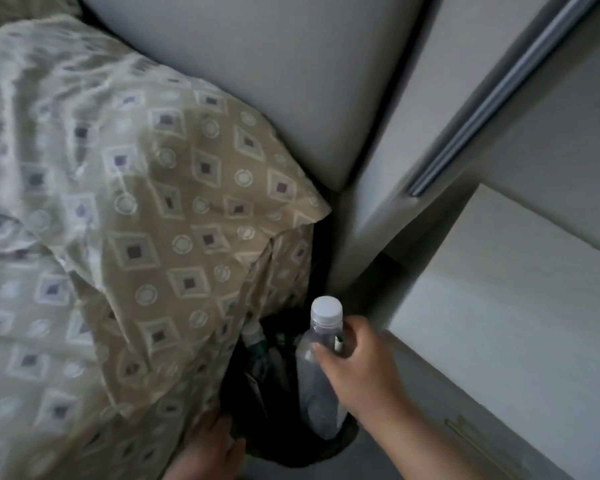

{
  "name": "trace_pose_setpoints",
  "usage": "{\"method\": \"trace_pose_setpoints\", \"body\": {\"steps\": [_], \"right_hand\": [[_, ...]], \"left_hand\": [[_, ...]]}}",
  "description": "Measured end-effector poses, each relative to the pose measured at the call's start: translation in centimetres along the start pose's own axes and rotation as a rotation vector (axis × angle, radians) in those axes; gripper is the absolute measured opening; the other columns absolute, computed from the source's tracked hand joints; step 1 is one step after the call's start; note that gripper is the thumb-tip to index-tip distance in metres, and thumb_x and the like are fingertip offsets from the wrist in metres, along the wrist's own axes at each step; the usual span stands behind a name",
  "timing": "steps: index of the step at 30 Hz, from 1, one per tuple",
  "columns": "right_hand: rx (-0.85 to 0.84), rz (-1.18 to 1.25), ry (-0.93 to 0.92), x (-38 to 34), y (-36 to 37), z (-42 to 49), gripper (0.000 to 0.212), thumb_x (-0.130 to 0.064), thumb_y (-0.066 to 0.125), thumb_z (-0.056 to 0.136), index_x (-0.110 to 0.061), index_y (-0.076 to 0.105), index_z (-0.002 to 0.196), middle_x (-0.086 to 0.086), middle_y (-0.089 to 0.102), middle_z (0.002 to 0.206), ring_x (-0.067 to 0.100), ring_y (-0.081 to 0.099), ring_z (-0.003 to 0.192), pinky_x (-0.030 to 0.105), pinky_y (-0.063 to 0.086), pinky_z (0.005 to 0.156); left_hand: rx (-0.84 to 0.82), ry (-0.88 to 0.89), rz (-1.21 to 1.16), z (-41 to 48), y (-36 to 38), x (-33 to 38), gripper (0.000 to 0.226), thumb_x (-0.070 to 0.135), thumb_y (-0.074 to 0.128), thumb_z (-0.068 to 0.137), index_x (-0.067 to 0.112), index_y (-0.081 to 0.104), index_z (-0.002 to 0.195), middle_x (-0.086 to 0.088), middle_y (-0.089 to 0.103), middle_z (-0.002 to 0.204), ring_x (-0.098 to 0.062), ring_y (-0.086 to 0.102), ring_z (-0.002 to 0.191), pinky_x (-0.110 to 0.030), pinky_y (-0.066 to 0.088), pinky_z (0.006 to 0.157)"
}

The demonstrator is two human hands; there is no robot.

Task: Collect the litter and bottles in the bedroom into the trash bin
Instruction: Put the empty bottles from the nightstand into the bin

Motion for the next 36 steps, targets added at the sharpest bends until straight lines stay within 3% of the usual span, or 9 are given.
{"method": "trace_pose_setpoints", "body": {"steps": [2,4,8,14,17,21,29,33,36], "right_hand": [[0.011,-0.030,0.012,1.0,2.2,1.9,0.029,-0.043,0.075,0.070,-0.033,0.052,0.086,-0.015,0.064,0.082,0.003,0.060,0.078,0.029,0.048,0.066],[-0.011,-0.015,0.034,1.7,4.2,3.7,0.027,-0.044,0.074,0.073,-0.033,0.054,0.087,-0.016,0.064,0.085,0.005,0.060,0.080,0.030,0.049,0.067],[-0.048,0.013,0.058,3.1,7.8,7.2,0.022,-0.044,0.071,0.077,-0.029,0.057,0.083,-0.015,0.064,0.083,-0.001,0.059,0.078,0.025,0.044,0.063],[-0.152,-0.146,-0.010,4.9,11.3,10.0,0.016,-0.039,0.062,0.088,-0.023,0.061,0.086,-0.006,0.064,0.084,0.015,0.060,0.084,0.026,0.039,0.068],[-0.139,-0.235,-0.022,6.7,11.5,10.0,0.025,-0.039,0.053,0.093,-0.018,0.065,0.100,0.008,0.062,0.104,0.025,0.059,0.100,0.029,0.043,0.085],[-0.081,-0.176,0.028,8.1,10.4,7.8,0.045,-0.051,0.038,0.092,-0.017,0.063,0.110,0.006,0.061,0.113,0.023,0.055,0.110,0.031,0.041,0.094],[-0.020,-0.304,0.207,14.2,7.0,2.0,0.055,-0.042,0.059,0.086,-0.012,0.049,0.131,0.010,0.046,0.134,0.027,0.046,0.122,0.037,0.038,0.103],[-0.033,-0.069,0.332,15.0,6.2,3.0,0.035,-0.035,0.051,0.094,-0.019,0.054,0.125,0.001,0.058,0.122,0.021,0.053,0.113,0.032,0.041,0.095],[-0.104,0.106,0.446,14.2,6.6,4.5,0.031,-0.047,0.051,0.091,-0.029,0.055,0.117,-0.003,0.062,0.114,0.017,0.056,0.102,0.033,0.044,0.092]], "left_hand": [[-0.211,-0.089,-0.135,1.1,-1.5,1.3,0.082,0.060,0.027,0.067,0.001,0.056,0.115,-0.021,0.029,0.149,-0.024,0.044,0.133,-0.023,0.016,0.110],[-0.317,-0.277,-0.169,1.5,-1.8,0.7,0.109,0.068,0.013,0.057,0.007,0.033,0.145,-0.019,0.019,0.156,-0.026,0.029,0.142,-0.028,0.016,0.115],[-0.381,-0.308,-0.082,2.0,-1.9,0.4,0.086,0.067,0.018,0.078,0.021,0.014,0.151,-0.005,0.008,0.160,-0.017,0.011,0.147,-0.026,0.010,0.117],[-0.351,-0.345,-0.112,2.7,-0.7,-0.2,0.064,0.050,0.035,0.095,0.022,0.018,0.150,-0.001,0.008,0.160,-0.016,0.007,0.147,-0.030,0.007,0.119],[-0.387,-0.424,-0.215,3.4,-0.3,0.2,0.071,0.055,0.037,0.091,0.018,0.021,0.149,-0.003,0.013,0.159,-0.018,0.009,0.147,-0.032,0.007,0.119],[-0.356,-0.566,-0.458,3.5,1.2,0.1,0.099,0.071,0.030,0.063,0.017,0.030,0.147,-0.003,0.031,0.154,-0.019,0.028,0.142,-0.036,0.021,0.117],[-0.272,-0.761,-0.742,3.4,1.1,0.9,0.080,0.065,0.048,0.071,0.018,0.045,0.136,-0.008,0.049,0.138,-0.022,0.043,0.129,-0.037,0.029,0.111],[-0.163,-0.791,-0.818,4.2,0.0,1.5,0.047,0.023,0.058,0.089,0.009,0.051,0.133,-0.010,0.052,0.137,-0.027,0.046,0.128,-0.035,0.031,0.109],[-0.098,-0.792,-0.957,4.8,-0.7,2.0,0.046,0.023,0.062,0.085,0.010,0.056,0.129,-0.003,0.057,0.124,-0.026,0.051,0.121,-0.032,0.035,0.102]]}}
Point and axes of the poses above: each hand's wrist, its own z-axis towards the middle knuckle, its own y-axis out of the palm, x = y × z, the point moved 4 cm from there along z, towards the middle knuckle
